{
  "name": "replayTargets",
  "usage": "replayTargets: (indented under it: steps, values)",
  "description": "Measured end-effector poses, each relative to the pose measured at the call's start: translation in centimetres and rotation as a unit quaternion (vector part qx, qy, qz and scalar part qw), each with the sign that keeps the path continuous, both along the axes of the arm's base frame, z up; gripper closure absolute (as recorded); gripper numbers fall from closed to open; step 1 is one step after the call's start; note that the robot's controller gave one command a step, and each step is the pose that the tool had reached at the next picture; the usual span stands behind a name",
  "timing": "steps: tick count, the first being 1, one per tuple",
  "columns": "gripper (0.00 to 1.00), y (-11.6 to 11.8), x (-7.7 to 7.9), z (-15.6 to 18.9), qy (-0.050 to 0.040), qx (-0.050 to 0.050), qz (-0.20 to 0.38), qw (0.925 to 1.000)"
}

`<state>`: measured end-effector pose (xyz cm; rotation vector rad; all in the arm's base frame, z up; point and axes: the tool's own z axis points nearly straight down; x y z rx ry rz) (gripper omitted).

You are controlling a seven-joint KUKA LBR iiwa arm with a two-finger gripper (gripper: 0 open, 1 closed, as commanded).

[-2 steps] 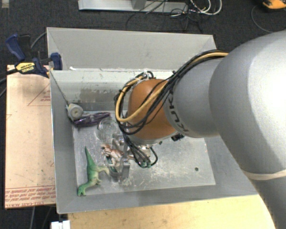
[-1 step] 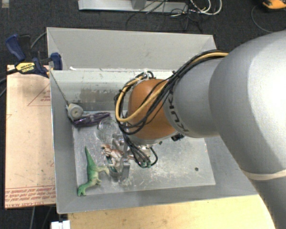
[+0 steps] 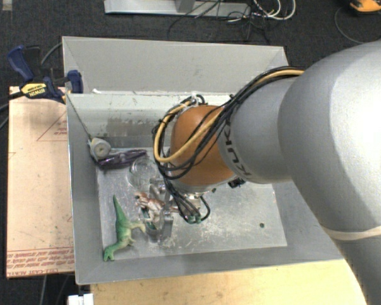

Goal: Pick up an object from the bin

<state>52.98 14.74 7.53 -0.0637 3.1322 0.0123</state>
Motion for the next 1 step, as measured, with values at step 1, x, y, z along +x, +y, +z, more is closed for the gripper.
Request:
replayTargets:
  steps: [1]
  values:
    - [1.0,0.0,0.0,0.0,0.0,0.0,0.0,1.0]
